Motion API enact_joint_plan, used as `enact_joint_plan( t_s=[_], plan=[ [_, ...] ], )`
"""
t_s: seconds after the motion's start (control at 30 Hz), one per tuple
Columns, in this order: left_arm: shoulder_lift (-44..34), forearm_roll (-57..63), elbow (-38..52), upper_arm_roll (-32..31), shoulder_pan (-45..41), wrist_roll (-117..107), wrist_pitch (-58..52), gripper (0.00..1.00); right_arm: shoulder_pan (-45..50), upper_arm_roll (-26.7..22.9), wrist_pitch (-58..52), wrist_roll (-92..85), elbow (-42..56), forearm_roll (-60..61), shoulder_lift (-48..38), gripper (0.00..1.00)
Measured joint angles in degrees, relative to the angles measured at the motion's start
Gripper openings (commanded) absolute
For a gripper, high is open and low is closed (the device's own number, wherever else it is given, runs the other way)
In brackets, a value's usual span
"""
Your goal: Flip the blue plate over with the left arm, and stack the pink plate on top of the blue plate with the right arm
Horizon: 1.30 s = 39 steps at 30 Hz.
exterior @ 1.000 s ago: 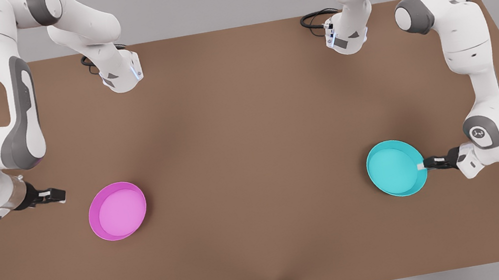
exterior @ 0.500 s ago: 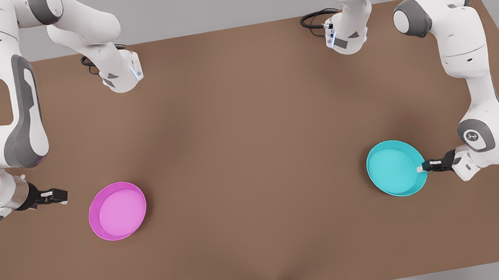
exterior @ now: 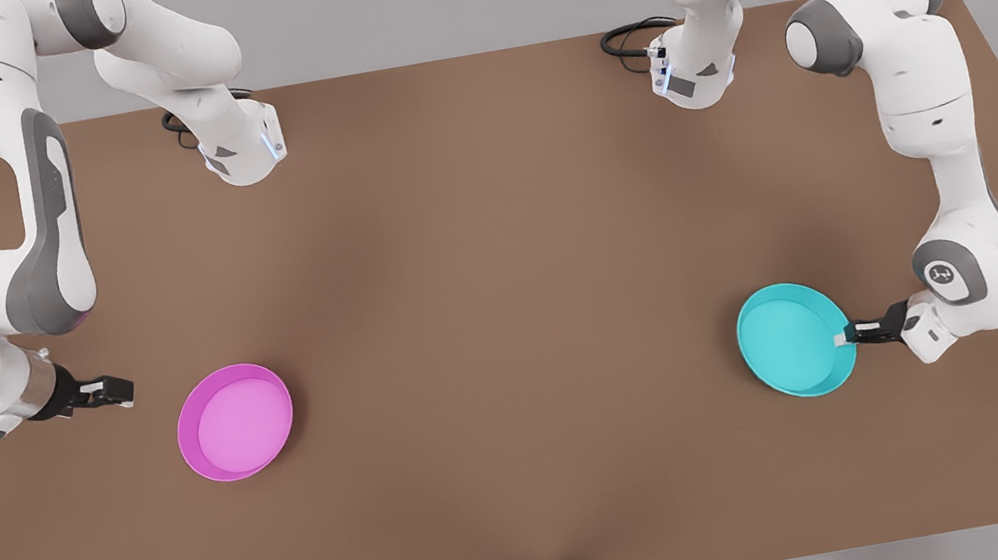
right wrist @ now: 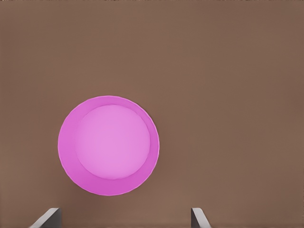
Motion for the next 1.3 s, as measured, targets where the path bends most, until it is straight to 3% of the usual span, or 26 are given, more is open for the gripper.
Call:
enact_joint_plan(
  t_s=[0.57,0.8,1.3],
  plan=[
    [-7.85,3.86,0.0,0.0,-8.33,-15.65,-4.67,0.21,-0.44,0.0,0.26,-0.4,0.0,-0.03,0.44,1.0],
    [-10.79,12.85,0.09,0.0,-13.87,-21.92,-4.06,0.21,-0.52,-0.09,0.26,-0.49,0.0,-0.03,0.58,1.0],
    [-16.73,36.63,0.0,-0.01,-34.4,-45.3,-10.75,0.21,-0.54,-0.26,0.02,-0.58,0.45,-0.21,0.6,1.0]
  ],
)
